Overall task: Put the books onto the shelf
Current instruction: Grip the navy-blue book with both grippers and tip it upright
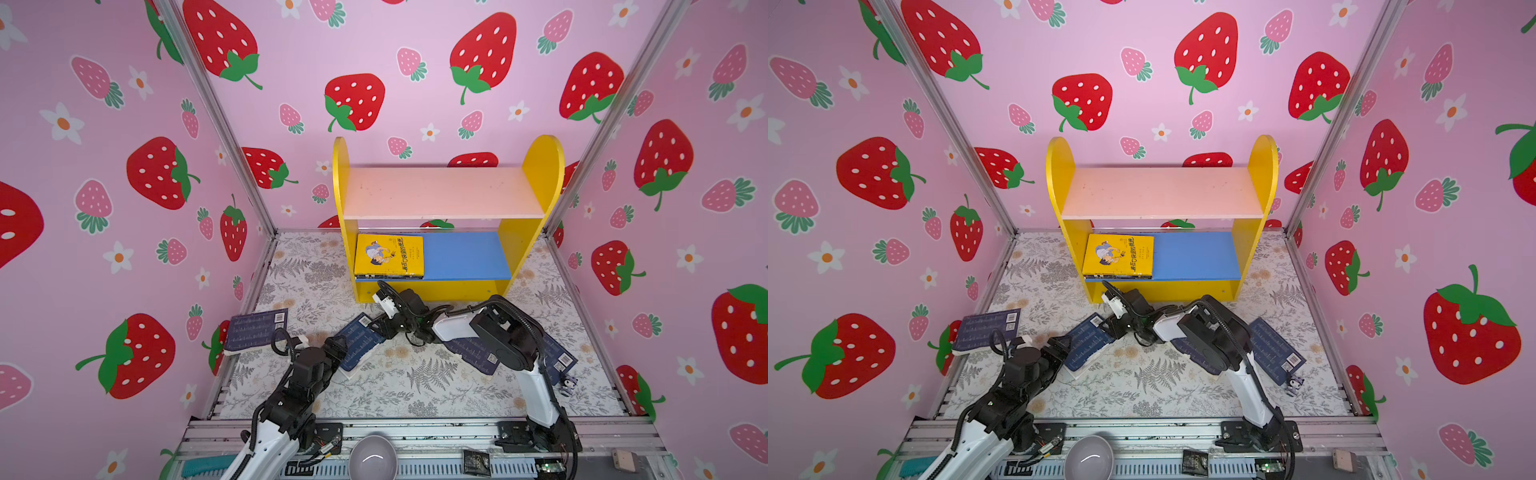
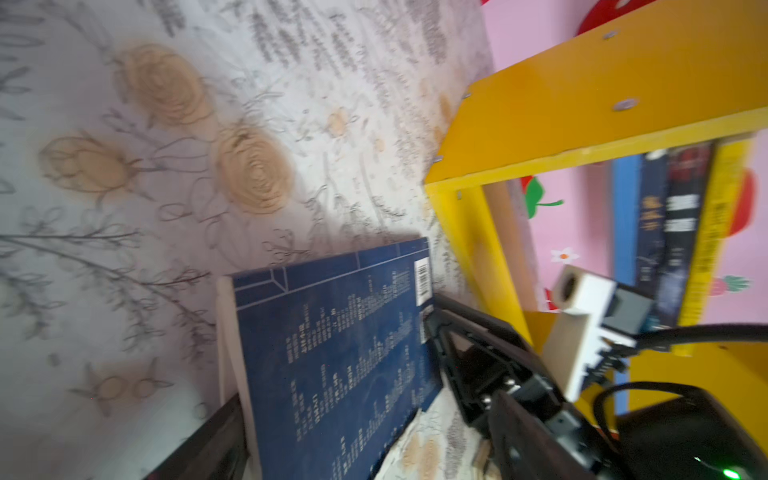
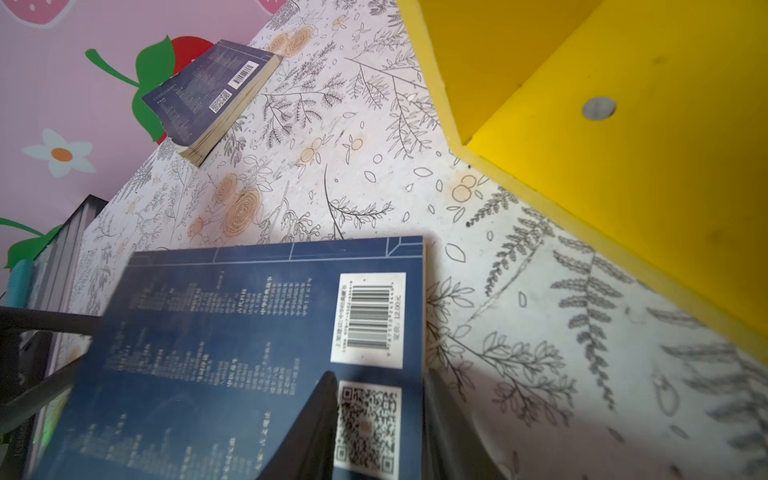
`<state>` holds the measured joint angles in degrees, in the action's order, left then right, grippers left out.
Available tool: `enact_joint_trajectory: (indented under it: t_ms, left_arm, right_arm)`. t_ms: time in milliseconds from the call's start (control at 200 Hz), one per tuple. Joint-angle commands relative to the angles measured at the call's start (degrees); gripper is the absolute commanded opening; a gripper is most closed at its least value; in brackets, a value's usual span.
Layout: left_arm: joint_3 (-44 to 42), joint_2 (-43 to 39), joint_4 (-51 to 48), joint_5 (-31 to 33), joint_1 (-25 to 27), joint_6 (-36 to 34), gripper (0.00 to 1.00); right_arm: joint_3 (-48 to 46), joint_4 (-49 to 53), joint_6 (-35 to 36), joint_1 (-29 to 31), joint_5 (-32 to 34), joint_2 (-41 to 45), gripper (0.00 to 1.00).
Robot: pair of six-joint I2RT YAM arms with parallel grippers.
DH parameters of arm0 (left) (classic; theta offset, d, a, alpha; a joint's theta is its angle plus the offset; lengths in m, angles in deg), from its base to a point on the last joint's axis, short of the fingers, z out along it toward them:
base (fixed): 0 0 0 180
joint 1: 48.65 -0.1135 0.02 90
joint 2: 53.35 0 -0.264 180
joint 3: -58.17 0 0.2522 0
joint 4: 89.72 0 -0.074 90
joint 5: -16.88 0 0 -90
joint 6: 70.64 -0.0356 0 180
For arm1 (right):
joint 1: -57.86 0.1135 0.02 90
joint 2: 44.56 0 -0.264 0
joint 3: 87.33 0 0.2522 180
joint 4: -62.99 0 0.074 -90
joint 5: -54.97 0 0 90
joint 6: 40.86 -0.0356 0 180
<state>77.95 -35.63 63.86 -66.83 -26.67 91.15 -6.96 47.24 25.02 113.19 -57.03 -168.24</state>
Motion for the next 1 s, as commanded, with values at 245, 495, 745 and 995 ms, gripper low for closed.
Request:
enact_joint_trajectory:
  t_ms: [245, 495, 745, 995]
  left_arm:
    - [1.96, -6.1, 1.88, -4.8, 0.04, 0.44, 0.7]
    - [6.01, 1.73, -3.34, -5.26, 0.07, 0.37, 0.52]
    - [9.22, 8.26, -1.75, -6.7, 0.08, -0.36, 0.22]
    - [19.0, 12.11, -10.67, -9.99, -1.56, -0.08, 0.09]
  right_arm:
    - [-0.21, 3.23, 0.44, 0.96, -5.79, 3.18, 0.41]
    - [-2.26, 3.15, 0.54, -0.48, -3.55, 6.08, 0.43]
    - [-6.25, 3.46, 3.23, -0.62, 2.82, 14.11, 0.59]
    - [-17.12, 2.27, 13.57, -0.25, 15.37, 29.56, 0.79]
